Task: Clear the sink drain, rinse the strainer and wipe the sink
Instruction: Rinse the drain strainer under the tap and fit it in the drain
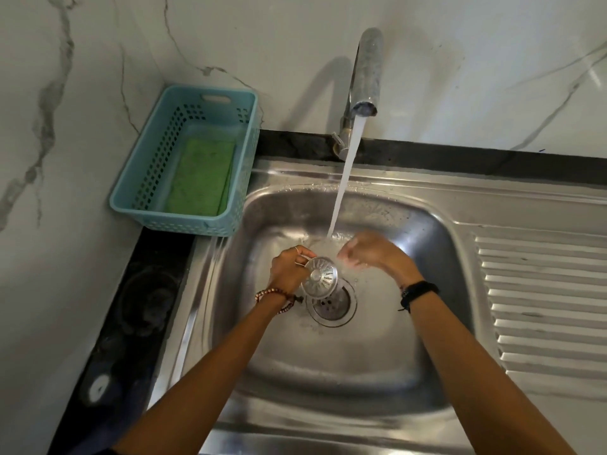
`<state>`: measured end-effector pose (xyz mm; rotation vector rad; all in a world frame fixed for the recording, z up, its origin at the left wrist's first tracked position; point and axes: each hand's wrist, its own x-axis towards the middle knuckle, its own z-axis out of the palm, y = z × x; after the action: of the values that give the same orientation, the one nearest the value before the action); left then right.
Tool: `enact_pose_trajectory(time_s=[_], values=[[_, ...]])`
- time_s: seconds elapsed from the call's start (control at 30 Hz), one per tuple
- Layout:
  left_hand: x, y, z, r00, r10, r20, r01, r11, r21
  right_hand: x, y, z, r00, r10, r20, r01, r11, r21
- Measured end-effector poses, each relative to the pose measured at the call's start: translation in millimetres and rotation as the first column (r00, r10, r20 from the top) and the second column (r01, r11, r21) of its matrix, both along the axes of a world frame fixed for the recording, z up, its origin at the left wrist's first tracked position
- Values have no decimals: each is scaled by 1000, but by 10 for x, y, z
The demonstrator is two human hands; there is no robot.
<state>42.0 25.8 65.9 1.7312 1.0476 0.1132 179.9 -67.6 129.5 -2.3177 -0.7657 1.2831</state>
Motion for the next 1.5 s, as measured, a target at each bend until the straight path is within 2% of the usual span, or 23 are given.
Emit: enact_pose_trajectory(time_s=[0.1,0.2,0.27,0.33,0.4,0.53,0.67,0.8,0.87,0.97,1.1,1.3,1.43,1.47,1.5], values=[[19,3,6,996,90,13,-88,988,-123,121,93,252,968,-237,88,200,931,305],[62,57,79,982,185,44,-166,947,-274,262,214,654,899,-433,-58,392,743,542],[100,91,141,978,194,70,-162,931,-327,377,282,909,843,-489,-224,513,606,608],[143,124,219,973,212,92,-164,914,-371,498,370,1072,810,-506,-297,565,538,625],[195,162,248,965,244,91,-194,906,-377,605,496,1052,815,-532,-232,546,569,615],[292,220,302,959,272,80,-227,906,-357,691,665,763,885,-465,7,383,737,558],[369,228,377,964,247,95,-185,886,-425,703,856,702,923,-368,110,233,763,603],[388,211,376,956,272,113,-197,876,-441,739,1021,709,947,-305,-99,307,772,556],[387,206,361,957,272,103,-200,873,-445,742,1010,696,959,-272,-86,273,787,553],[383,175,310,953,284,101,-208,863,-461,767,1001,656,940,-333,-72,318,782,536],[376,135,335,943,309,125,-206,835,-510,807,915,586,903,-365,-227,426,685,592],[397,173,341,952,288,106,-209,863,-460,787,825,528,877,-353,-327,480,599,641],[377,157,394,951,290,109,-205,853,-480,706,690,501,778,-398,-486,628,461,627],[368,154,395,949,294,111,-207,850,-485,652,611,462,753,-445,-484,655,450,607],[355,149,395,947,301,115,-210,846,-490,583,512,388,748,-502,-434,659,481,578]])
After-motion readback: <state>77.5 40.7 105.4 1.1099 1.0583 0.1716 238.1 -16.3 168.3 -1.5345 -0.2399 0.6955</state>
